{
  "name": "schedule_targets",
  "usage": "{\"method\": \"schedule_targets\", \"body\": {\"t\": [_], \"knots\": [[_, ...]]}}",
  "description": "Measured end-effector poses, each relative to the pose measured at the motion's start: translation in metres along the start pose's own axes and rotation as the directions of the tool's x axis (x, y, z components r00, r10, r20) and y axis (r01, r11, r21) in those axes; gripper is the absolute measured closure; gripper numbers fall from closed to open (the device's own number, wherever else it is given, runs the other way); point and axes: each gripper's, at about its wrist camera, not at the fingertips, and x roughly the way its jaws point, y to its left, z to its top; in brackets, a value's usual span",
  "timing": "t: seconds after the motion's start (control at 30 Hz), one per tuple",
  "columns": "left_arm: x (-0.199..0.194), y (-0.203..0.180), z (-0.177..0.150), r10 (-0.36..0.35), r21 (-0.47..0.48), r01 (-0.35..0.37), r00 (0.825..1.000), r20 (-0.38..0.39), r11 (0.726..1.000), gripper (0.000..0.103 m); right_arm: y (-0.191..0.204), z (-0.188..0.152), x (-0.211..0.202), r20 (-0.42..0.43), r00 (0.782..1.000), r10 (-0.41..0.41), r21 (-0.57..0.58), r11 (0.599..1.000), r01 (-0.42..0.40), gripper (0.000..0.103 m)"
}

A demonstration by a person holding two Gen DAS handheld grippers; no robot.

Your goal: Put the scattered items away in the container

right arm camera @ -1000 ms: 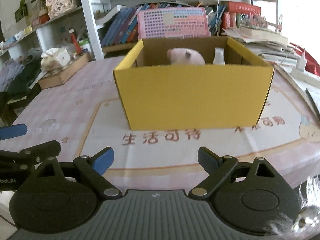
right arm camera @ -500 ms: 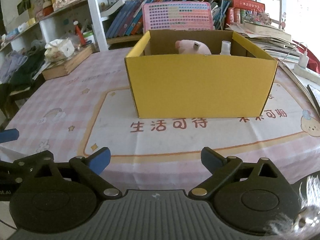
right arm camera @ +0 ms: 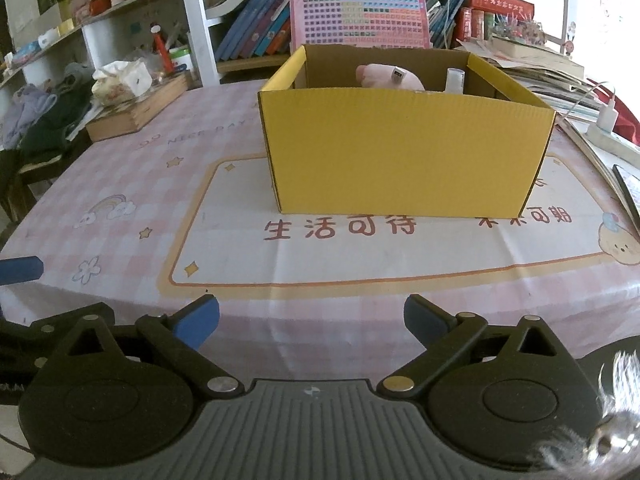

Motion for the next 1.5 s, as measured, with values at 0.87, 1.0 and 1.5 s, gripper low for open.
{"method": "schedule_targets", "body": {"t": [0.87,1.0,1.5], "knots": [[-0.002,0.008,-0.002,-0.008,0.011,0.008,1.000,0.000,1.000,0.000,0.014,-0.002,0.000,-0.019,1.000,0.002,-0.022,1.000,-0.002,0.003],[-0.001,0.009,-0.002,-0.015,0.010,0.015,1.000,-0.002,1.000,0.000,0.015,-0.002,0.001,-0.020,1.000,-0.001,-0.024,1.000,0.000,0.003],[-0.001,0.005,-0.006,-0.041,0.016,0.041,0.999,-0.014,0.999,0.000,0.014,-0.002,0.004,-0.031,0.999,0.013,-0.020,1.000,-0.014,0.003]]}}
